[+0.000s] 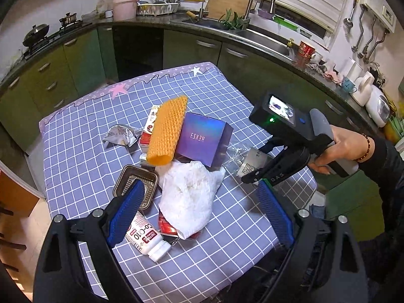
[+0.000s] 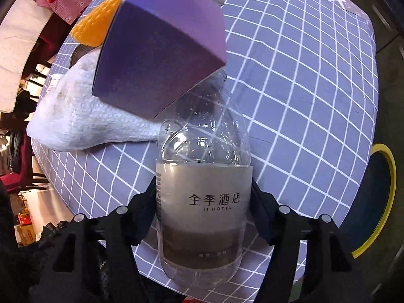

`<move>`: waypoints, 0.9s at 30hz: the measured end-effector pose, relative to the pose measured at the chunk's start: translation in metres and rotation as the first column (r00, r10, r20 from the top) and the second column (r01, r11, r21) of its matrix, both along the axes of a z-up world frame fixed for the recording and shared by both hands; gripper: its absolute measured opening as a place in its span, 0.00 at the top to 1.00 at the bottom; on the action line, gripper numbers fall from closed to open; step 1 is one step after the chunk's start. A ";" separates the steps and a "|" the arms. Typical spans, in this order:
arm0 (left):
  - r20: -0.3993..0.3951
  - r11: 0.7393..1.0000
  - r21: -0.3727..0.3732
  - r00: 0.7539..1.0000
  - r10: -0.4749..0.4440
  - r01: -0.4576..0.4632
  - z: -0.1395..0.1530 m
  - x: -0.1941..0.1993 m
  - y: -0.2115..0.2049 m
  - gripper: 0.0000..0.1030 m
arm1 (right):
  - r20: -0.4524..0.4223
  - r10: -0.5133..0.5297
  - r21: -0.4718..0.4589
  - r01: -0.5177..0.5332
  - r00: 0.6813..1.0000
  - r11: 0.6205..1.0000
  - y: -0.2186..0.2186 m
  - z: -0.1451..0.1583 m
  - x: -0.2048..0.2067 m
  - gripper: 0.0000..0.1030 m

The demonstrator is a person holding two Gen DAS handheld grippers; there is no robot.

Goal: Collect trash
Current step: 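Grasp the clear water bottle with the right gripper and lift it, then lower the water bottle into the yellow bin and open the right gripper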

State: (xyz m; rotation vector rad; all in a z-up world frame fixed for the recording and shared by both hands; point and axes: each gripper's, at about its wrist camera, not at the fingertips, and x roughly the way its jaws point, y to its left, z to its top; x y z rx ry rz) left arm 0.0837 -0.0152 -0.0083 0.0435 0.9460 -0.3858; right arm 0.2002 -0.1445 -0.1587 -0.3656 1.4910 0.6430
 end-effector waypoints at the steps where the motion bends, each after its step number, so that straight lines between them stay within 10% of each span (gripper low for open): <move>1: -0.002 1.000 0.000 1.000 0.002 -0.002 -0.001 0.000 0.001 0.16 | 0.007 -0.001 -0.003 0.001 1.000 1.000 -0.002 0.000 -0.002 0.37; 27: -0.021 1.000 0.008 1.000 -0.010 0.010 -0.009 0.003 -0.003 0.16 | 0.114 -0.244 0.100 0.233 0.963 0.967 -0.151 0.033 0.008 0.37</move>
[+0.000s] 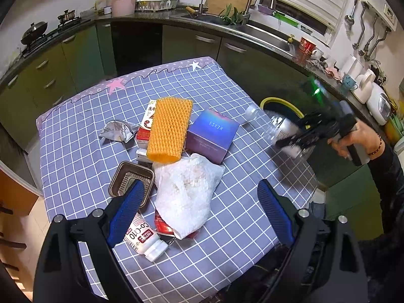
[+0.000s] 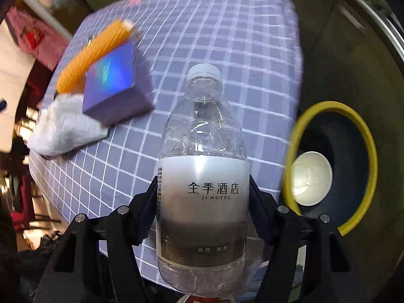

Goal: Collect trash
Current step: 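Lower the water bottle into the yellow bin and open the right gripper, then grasp the purple box with the left gripper and lift it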

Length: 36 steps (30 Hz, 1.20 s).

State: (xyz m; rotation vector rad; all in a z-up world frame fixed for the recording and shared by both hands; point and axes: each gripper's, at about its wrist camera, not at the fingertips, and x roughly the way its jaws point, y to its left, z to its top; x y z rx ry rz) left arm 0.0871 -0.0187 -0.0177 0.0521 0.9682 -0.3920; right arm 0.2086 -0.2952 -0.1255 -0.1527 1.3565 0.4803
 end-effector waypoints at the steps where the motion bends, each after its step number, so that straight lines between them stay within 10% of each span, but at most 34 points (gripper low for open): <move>1: 0.000 1.000 0.001 1.000 -0.002 0.002 0.000 0.000 -0.001 0.16 | 0.014 -0.036 0.009 0.036 0.999 0.999 -0.017 0.006 0.003 0.37; 11: -0.008 0.999 0.006 0.999 -0.041 0.041 -0.003 0.006 -0.019 0.16 | -0.021 -0.345 -0.056 0.343 0.938 0.938 -0.152 -0.019 0.046 0.37; 26: -0.038 0.990 0.078 0.993 -0.116 0.118 -0.014 0.022 -0.053 0.13 | 0.025 -0.434 -0.034 0.434 0.901 0.900 -0.199 -0.050 0.070 0.22; 36: -0.048 0.910 0.155 0.923 -0.381 0.384 -0.042 0.073 -0.109 0.11 | 0.032 -0.389 0.068 0.387 0.920 0.920 -0.197 -0.022 0.025 0.21</move>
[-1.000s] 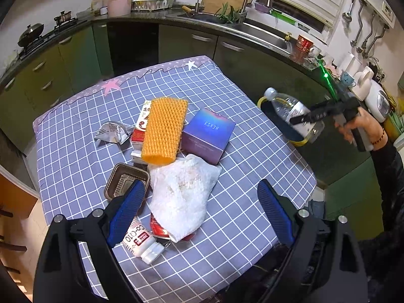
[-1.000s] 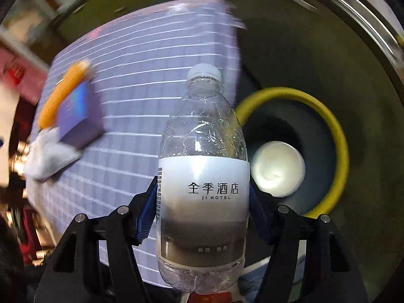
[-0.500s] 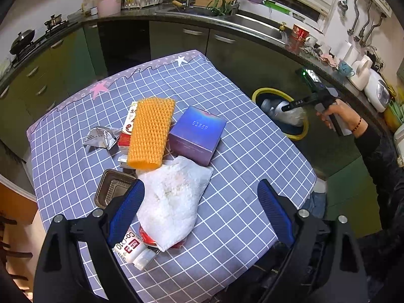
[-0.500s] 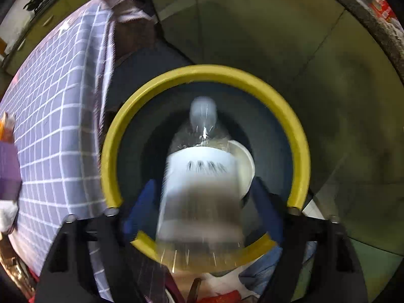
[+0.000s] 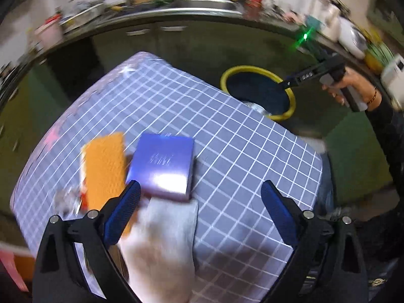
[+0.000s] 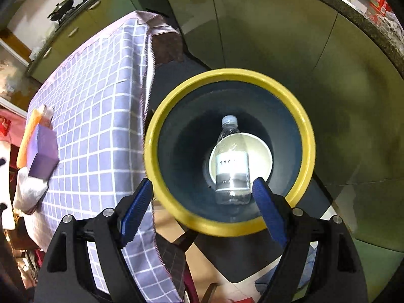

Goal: Collect trash
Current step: 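Grasp the purple box with the left gripper and lift it, then carry the purple box over the yellow bin and open the left gripper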

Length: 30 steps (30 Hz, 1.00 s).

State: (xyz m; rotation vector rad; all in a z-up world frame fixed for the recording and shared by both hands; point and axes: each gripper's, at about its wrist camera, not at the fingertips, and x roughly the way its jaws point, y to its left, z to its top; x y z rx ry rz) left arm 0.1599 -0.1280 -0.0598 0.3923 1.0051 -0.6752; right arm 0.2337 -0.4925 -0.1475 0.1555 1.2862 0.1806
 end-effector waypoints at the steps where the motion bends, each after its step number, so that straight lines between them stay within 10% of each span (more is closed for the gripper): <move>1: -0.003 1.000 0.017 1.000 -0.021 0.021 -0.005 0.008 -0.007 0.11 | -0.002 0.005 0.004 -0.005 1.000 1.000 -0.001 0.000 -0.002 0.21; 30: -0.118 0.986 0.165 0.993 0.002 0.018 -0.070 0.086 -0.031 0.13 | -0.048 0.053 0.076 -0.049 0.997 0.996 0.021 -0.031 -0.017 0.21</move>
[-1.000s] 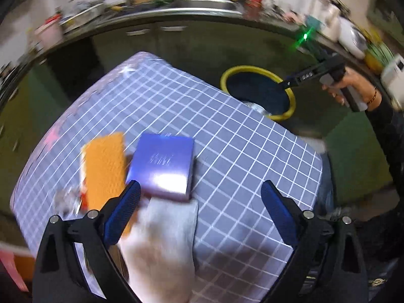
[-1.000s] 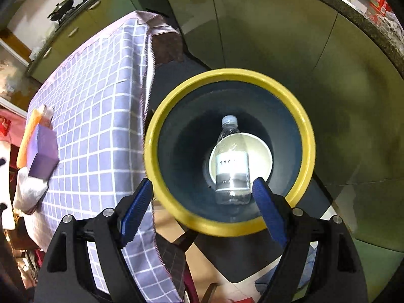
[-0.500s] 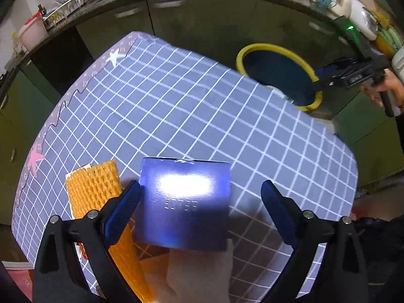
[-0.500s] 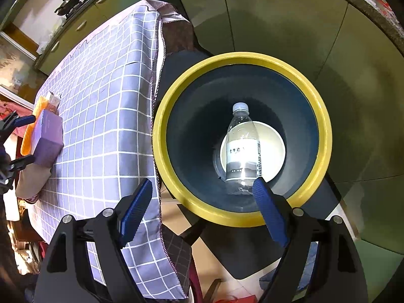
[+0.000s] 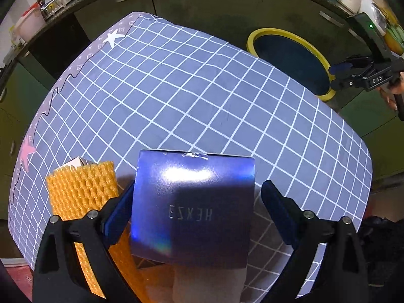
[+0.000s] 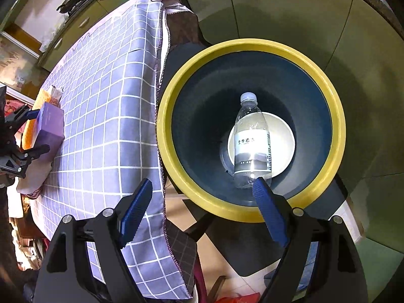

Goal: Collect trash
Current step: 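Carry the purple box over the yellow bin and open the left gripper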

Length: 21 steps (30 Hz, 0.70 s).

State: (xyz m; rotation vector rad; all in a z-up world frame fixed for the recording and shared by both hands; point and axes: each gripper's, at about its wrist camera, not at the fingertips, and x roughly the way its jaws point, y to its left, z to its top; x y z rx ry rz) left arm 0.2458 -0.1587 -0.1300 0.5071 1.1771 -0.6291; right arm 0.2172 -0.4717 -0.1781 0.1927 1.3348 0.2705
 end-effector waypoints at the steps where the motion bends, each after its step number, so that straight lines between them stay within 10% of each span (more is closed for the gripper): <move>1: -0.001 1.000 -0.004 1.000 0.005 -0.005 0.000 0.000 0.000 0.16 | 0.003 0.000 0.003 0.000 1.000 1.000 0.000 0.001 -0.001 0.21; 13: 0.045 1.000 -0.008 0.999 -0.014 0.014 0.037 -0.010 -0.024 0.27 | 0.073 -0.030 0.043 0.027 0.997 0.999 -0.020 0.021 -0.026 0.21; 21: 0.085 0.978 -0.119 0.984 -0.160 0.169 0.085 -0.013 -0.135 0.27 | 0.177 -0.158 0.082 0.146 0.971 0.986 -0.077 0.049 -0.068 0.21</move>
